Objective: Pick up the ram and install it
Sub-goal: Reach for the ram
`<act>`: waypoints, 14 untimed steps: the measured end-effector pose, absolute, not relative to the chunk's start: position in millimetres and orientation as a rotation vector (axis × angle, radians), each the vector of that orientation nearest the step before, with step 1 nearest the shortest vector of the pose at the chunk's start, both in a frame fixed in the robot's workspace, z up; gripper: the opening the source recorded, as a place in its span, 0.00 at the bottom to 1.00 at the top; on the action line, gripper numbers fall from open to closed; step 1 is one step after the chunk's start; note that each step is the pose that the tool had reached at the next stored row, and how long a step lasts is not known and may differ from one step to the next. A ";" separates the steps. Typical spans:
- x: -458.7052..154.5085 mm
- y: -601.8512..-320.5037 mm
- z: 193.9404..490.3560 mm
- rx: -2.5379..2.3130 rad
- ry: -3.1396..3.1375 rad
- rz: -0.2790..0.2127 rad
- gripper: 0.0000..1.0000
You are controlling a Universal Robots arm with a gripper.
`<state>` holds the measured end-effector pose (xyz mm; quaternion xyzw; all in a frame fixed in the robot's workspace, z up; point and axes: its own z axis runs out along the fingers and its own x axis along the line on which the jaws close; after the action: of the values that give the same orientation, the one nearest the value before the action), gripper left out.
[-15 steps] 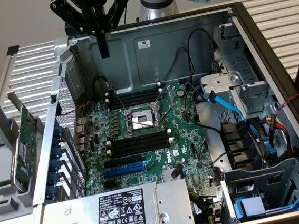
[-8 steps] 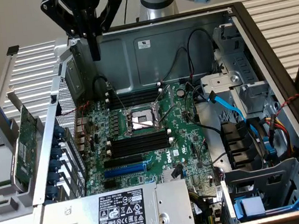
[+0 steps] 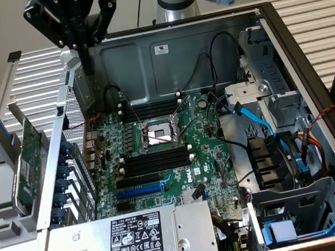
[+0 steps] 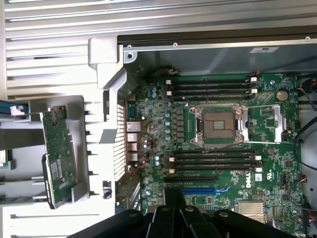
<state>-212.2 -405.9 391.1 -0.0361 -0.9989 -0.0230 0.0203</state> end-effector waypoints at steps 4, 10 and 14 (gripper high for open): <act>-230.1 -407.1 390.4 -0.112 -3.098 -0.072 0.10; -252.0 -407.6 387.4 -0.112 -3.130 -0.075 0.10; -267.3 -407.7 386.6 -0.112 -3.151 -0.077 0.10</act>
<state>-267.3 -407.7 386.6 -0.0354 -0.9991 -0.0244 -0.0062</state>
